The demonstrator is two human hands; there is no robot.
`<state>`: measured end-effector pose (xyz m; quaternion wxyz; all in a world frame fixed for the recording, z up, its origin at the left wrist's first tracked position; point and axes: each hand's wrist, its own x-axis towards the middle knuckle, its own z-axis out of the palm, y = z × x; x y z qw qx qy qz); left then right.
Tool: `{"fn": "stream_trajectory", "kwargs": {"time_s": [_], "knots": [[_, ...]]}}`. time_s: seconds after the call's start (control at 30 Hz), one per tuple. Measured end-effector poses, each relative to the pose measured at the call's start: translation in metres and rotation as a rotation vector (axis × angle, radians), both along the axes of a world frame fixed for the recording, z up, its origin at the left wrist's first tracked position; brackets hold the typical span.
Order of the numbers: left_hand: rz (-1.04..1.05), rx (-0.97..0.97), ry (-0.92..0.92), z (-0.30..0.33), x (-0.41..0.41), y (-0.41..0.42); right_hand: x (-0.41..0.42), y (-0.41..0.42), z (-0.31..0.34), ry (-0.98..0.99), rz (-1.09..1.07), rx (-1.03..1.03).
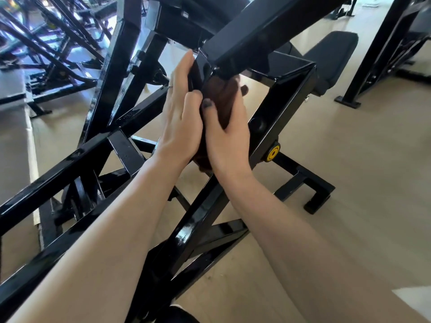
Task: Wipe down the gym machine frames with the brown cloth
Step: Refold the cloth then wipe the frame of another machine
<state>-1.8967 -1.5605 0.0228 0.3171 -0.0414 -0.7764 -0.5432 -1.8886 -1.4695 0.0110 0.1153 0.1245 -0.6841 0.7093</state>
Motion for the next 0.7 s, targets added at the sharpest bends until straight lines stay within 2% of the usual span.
{"fn": "stream_trajectory", "kwargs": {"time_s": [0.13, 0.2, 0.27, 0.33, 0.4, 0.43, 0.5, 0.63, 0.7], "knots": [[-0.044, 0.036, 0.006, 0.001, 0.002, 0.001, 0.017, 0.004, -0.028, 0.037, 0.1, 0.238], [-0.051, 0.03, 0.011, 0.002, 0.004, 0.0, 0.026, 0.01, -0.039, 0.018, 0.152, 0.273], [-0.052, 0.034, 0.011, 0.003, 0.003, -0.002, 0.025, 0.017, -0.038, -0.037, 0.142, 0.155], [-0.033, 0.024, 0.004, 0.004, 0.004, -0.003, 0.013, 0.023, -0.023, -0.101, 0.063, -0.072], [-0.022, -0.015, -0.015, 0.007, 0.006, -0.002, -0.002, 0.024, -0.001, -0.075, -0.045, -0.238], [-0.015, -0.057, -0.019, 0.009, 0.007, -0.001, -0.008, 0.023, 0.008, -0.024, -0.092, -0.242], [0.037, -0.208, 0.015, 0.01, 0.009, 0.004, -0.011, 0.02, 0.017, 0.062, -0.12, -0.101], [0.167, -0.509, 0.182, -0.005, 0.024, 0.014, 0.002, 0.047, -0.014, 0.094, 0.143, 0.358], [0.137, -0.591, 0.195, -0.023, 0.033, 0.015, 0.007, 0.067, -0.027, 0.148, 0.159, 0.412]]}}
